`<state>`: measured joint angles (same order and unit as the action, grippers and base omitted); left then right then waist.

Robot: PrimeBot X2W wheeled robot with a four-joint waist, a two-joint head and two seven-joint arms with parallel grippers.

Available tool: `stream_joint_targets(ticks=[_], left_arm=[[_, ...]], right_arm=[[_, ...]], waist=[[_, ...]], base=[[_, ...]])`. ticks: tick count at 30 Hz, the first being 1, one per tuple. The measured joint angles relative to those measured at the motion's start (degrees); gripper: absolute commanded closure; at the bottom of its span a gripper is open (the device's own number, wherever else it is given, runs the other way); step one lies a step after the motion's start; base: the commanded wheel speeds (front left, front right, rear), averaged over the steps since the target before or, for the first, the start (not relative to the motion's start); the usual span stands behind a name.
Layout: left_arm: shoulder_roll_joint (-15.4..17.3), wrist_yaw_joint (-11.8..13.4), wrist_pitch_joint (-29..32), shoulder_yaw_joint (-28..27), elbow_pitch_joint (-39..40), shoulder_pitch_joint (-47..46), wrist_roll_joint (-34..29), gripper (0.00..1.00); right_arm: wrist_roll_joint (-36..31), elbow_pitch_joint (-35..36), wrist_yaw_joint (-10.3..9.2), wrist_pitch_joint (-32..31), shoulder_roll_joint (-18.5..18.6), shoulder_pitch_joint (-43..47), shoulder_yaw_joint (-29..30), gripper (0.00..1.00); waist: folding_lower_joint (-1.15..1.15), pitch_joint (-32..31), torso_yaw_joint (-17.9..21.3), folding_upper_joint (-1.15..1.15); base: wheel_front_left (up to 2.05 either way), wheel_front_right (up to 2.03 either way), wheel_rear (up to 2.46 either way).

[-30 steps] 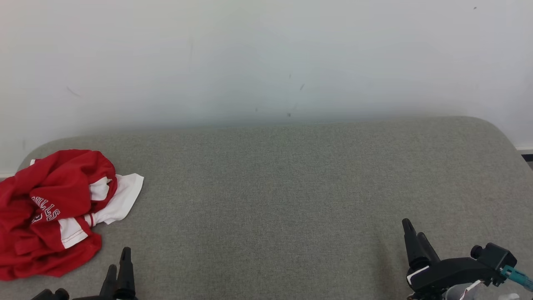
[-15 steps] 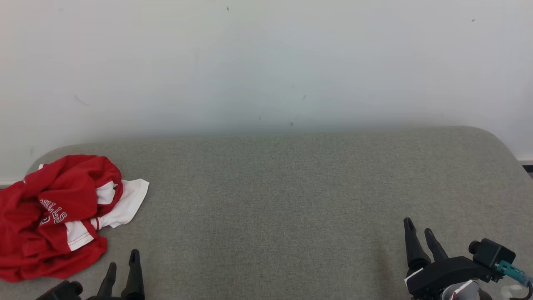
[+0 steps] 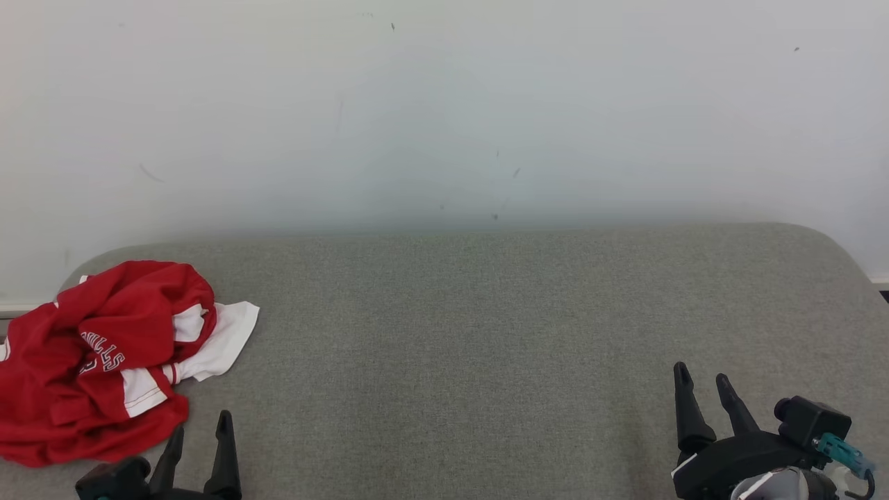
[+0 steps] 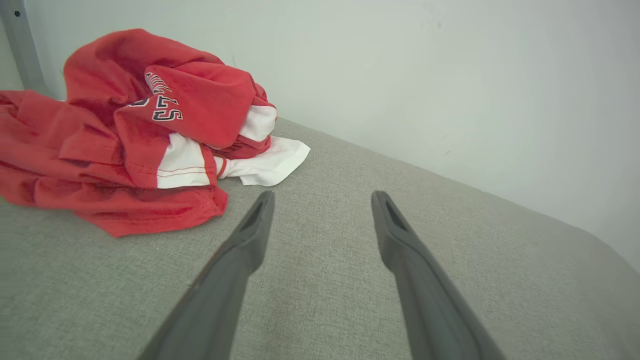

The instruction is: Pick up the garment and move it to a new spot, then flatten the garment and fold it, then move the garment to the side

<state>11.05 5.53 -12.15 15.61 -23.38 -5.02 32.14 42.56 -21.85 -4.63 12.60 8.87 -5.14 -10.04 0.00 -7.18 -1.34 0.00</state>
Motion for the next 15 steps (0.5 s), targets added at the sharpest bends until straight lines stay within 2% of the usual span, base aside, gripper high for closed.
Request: stream_joint_targets(ticks=[10,15], left_arm=[[2.3,1.3,-1.6,2.6,-0.3,-1.2,-9.4,0.00],[2.5,1.3,-0.8,3.3,-0.4,-1.5,-9.5,0.00]], right_arm=[[-5.4,-0.1,-1.51,1.6,0.4,0.0,-0.9,0.00],[-5.5,-0.2,-1.69,1.8,0.4,0.0,-0.9,0.00]], waist=[[0.00,-0.2,-0.3,0.00],[0.00,0.1,-0.3,0.01]], base=[[0.00,0.00,0.00],[0.00,0.00,0.00]])
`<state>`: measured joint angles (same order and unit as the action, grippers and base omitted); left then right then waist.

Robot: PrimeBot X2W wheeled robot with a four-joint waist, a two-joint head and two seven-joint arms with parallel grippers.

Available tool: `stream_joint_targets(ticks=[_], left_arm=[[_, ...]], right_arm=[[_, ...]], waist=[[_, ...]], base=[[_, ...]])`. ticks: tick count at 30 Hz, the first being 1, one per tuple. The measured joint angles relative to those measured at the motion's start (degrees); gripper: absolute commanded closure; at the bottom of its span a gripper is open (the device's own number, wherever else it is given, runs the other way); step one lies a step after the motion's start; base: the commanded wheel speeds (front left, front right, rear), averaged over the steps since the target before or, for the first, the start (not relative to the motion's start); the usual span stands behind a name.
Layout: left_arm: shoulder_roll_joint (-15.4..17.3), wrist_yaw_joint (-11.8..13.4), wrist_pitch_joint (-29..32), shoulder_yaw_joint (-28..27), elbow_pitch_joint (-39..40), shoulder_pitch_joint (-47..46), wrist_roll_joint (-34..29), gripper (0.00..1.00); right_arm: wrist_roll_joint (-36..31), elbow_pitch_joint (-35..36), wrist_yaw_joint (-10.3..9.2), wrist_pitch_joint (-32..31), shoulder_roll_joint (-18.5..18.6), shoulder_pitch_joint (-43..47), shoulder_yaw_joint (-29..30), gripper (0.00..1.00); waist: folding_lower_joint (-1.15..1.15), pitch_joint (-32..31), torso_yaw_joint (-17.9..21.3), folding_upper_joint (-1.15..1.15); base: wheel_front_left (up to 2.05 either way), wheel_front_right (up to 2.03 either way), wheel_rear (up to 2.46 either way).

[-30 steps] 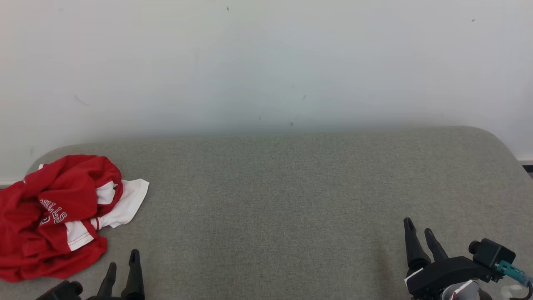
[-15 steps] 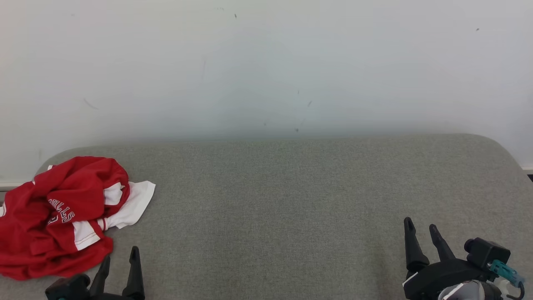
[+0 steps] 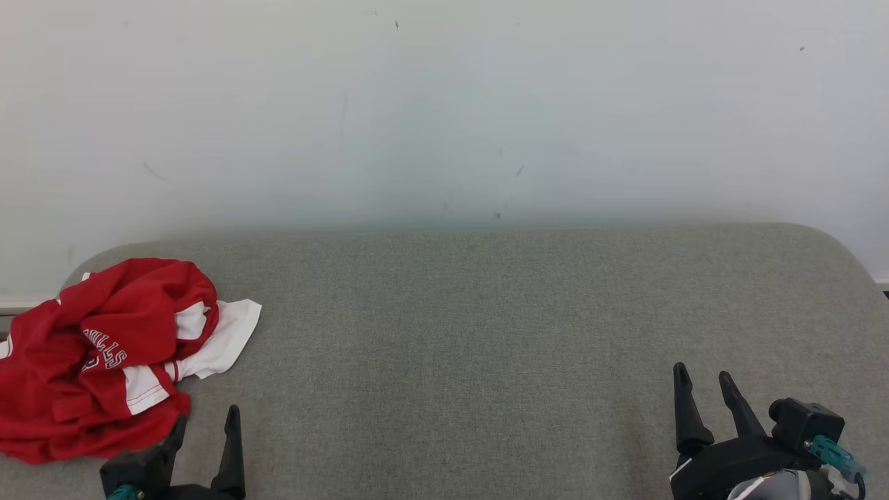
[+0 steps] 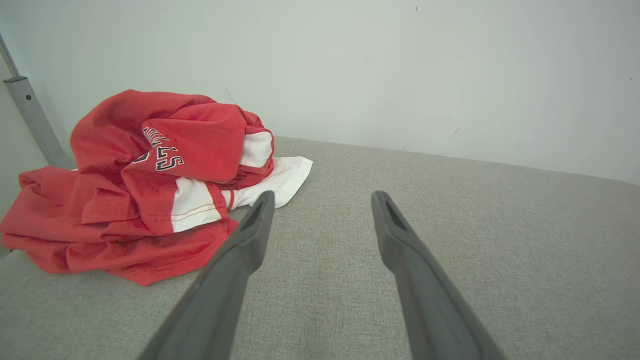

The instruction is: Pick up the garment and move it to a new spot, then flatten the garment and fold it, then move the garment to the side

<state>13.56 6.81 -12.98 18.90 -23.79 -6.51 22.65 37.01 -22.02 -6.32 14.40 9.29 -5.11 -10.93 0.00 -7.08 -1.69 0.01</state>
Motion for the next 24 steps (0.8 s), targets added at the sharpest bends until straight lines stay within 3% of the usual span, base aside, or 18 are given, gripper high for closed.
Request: stream_joint_targets(ticks=[14,24], left_arm=[[0.5,-0.3,4.3,0.7,-0.4,-1.4,0.5,0.00],[0.2,-0.3,6.2,2.2,0.1,-2.4,-0.4,0.00]], right_arm=[[0.3,-0.1,-0.31,-0.3,-0.1,0.5,1.6,0.00],[1.0,0.0,-0.49,-0.8,-0.3,2.3,2.5,0.00]], waist=[[0.00,0.2,-0.3,0.00],[0.00,0.3,-5.3,0.00]], base=[[0.00,0.00,0.00],[0.00,0.00,0.00]])
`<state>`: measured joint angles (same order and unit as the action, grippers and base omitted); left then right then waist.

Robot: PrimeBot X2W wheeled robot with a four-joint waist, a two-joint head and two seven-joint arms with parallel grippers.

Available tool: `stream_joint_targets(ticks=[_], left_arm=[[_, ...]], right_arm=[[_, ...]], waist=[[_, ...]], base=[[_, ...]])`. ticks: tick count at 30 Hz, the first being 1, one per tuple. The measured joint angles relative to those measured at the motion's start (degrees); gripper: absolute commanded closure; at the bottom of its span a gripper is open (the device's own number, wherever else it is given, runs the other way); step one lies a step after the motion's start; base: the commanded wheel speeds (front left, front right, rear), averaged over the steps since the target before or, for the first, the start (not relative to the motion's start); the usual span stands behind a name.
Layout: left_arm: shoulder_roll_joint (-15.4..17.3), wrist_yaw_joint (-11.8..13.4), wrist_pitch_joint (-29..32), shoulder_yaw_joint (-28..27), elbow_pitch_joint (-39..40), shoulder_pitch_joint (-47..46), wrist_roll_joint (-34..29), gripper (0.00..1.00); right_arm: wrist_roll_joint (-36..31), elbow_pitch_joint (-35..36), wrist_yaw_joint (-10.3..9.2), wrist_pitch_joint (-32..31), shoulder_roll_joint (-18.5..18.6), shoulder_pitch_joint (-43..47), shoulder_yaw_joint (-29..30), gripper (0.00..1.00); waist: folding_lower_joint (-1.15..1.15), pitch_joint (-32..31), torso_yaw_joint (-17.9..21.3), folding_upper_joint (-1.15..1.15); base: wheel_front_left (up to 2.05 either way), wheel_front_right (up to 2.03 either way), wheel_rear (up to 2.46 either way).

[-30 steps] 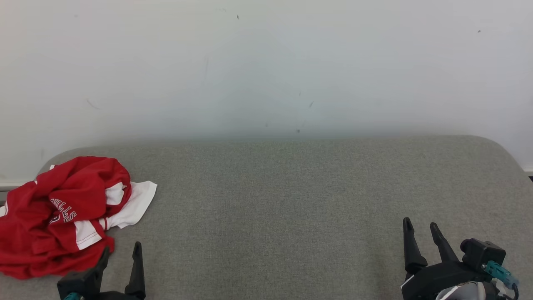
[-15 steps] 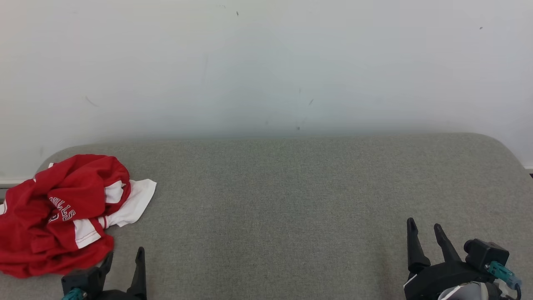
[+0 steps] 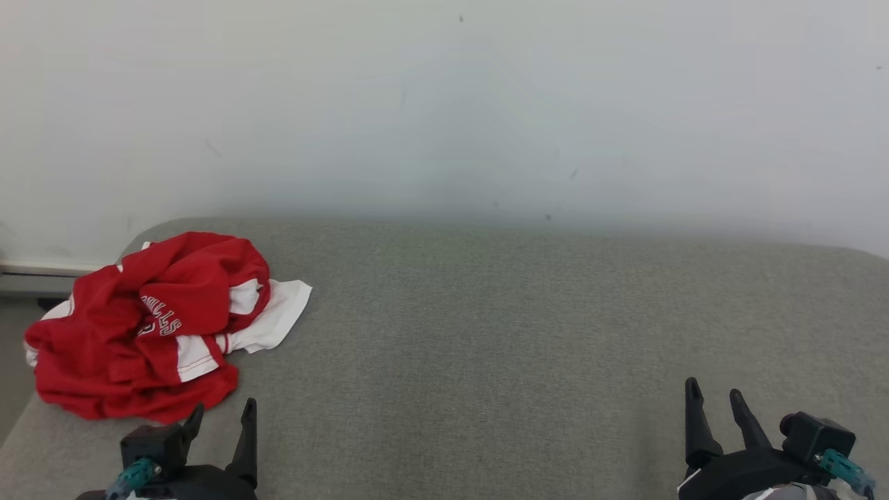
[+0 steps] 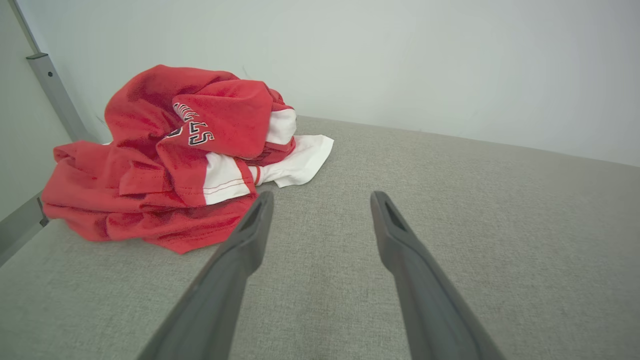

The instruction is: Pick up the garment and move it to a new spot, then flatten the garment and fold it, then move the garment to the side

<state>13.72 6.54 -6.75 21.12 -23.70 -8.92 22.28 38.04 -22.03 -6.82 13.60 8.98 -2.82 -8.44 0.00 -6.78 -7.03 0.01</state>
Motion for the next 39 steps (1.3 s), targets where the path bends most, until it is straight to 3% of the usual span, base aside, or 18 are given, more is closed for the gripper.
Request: stream_joint_targets(ticks=[10,22,35,39], left_arm=[[1.9,0.1,1.2,-1.2,1.6,0.6,-0.1,0.00],[2.1,0.0,3.3,-0.4,2.5,0.1,-0.4,0.00],[0.6,-3.2,11.5,2.1,-0.6,-10.9,0.2,0.00],[-1.4,-4.5,18.0,2.9,-7.2,-20.2,0.9,0.00]], right_arm=[[0.2,-0.9,0.00,-0.5,-2.2,-2.7,-1.3,0.00],[0.7,-0.6,-0.09,-0.5,-2.2,-2.3,-0.5,0.00],[-0.9,4.2,-0.24,-0.5,0.5,1.1,0.3,0.00],[-2.6,9.3,-0.25,-0.5,2.6,3.4,0.8,0.00]], waist=[[0.00,0.0,-7.7,0.00],[0.00,0.6,-16.7,-0.01],[0.00,2.5,-19.6,-0.01],[-0.01,3.1,-19.9,-0.01]], base=[[0.00,0.00,0.00],[0.00,0.00,0.00],[0.00,0.00,0.00],[0.00,0.00,0.00]])
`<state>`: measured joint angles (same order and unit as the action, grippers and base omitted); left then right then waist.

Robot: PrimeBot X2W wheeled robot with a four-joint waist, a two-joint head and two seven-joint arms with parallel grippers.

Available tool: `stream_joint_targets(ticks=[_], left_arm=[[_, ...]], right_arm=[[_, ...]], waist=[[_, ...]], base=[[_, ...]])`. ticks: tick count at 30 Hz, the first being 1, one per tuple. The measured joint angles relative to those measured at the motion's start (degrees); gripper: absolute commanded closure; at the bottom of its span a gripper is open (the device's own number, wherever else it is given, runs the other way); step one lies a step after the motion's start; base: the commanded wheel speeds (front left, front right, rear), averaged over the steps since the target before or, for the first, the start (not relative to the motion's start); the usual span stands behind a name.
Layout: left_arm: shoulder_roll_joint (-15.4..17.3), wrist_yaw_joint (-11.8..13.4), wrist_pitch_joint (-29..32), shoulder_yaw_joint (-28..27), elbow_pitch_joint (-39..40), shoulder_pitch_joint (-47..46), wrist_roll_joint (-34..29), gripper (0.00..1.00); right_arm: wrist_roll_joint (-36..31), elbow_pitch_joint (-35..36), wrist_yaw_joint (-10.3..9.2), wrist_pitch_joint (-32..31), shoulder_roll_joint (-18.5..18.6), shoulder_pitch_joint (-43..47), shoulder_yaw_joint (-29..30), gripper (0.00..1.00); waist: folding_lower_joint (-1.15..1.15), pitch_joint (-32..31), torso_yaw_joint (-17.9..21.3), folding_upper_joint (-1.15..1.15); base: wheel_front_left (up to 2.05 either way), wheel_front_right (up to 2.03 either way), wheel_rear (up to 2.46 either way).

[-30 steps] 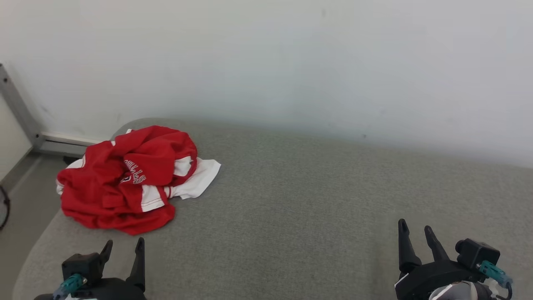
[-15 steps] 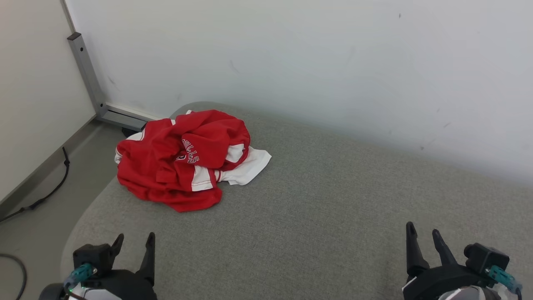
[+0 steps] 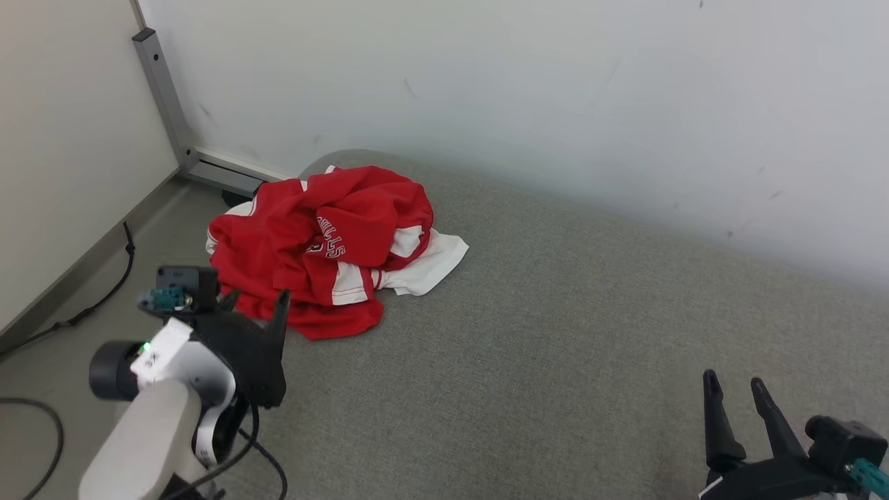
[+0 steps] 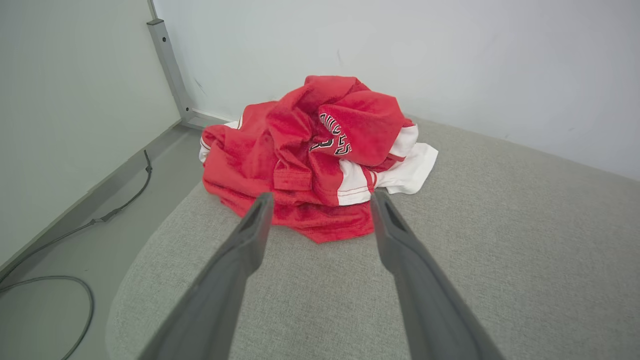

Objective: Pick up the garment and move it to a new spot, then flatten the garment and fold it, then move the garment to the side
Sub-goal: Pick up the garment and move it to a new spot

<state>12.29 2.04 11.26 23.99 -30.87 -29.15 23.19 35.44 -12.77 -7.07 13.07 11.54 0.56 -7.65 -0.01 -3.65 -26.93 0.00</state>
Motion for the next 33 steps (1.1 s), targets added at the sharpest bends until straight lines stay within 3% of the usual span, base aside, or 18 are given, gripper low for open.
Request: stream_joint_targets(ticks=[9,20,28,33], left_arm=[[3.3,-0.1,6.9,-1.9,-6.9,-4.8,0.2,0.00],[5.5,-0.4,10.0,-3.5,-10.5,-11.7,0.3,0.00],[6.4,0.6,11.4,-3.8,-11.4,-17.5,-0.5,0.00],[7.1,2.6,12.0,-3.7,-13.5,-20.5,-2.2,0.00]], right_arm=[[-5.7,12.4,-0.05,-3.9,2.4,5.9,0.1,0.00],[-11.5,23.3,-0.07,-11.7,3.9,4.8,3.6,0.00],[-13.9,30.8,-0.07,-17.1,4.9,2.3,6.9,0.00],[-15.4,33.9,-0.07,-19.8,4.9,0.5,8.7,0.00]], waist=[[0.01,1.7,2.8,0.00],[0.00,8.9,9.6,0.00],[0.00,15.7,13.9,0.01],[0.00,20.3,15.7,0.01]], base=[[0.00,0.00,0.00],[0.00,0.00,0.00],[0.00,0.00,0.00],[0.00,0.00,0.00]])
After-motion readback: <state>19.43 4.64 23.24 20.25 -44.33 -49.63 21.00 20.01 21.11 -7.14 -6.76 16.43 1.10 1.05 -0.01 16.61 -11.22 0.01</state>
